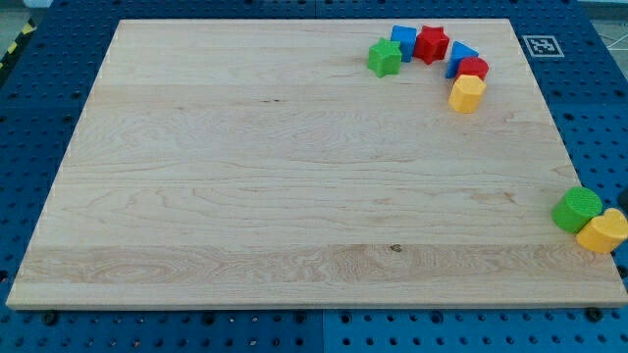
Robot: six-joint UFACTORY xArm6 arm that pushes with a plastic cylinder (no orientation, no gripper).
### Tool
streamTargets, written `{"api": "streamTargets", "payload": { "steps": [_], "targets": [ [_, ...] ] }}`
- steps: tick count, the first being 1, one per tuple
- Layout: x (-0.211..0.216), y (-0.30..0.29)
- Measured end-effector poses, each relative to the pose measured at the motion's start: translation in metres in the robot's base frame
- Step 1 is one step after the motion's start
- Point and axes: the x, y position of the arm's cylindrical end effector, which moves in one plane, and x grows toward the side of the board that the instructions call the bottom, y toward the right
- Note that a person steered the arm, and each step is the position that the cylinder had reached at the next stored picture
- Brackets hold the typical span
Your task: Slide the green circle up towards the center
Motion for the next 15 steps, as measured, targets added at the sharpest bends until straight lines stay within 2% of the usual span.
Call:
{"api": "streamTargets", "payload": {
  "steps": [2, 4, 6, 8, 12, 15],
  "targets": [
    [0.024, 0.000],
    [0.022, -0.052],
    [-0.026, -0.062],
    [-0.029, -0.075],
    [-0.080, -0.146],
    [-0.053, -0.162]
  ]
}}
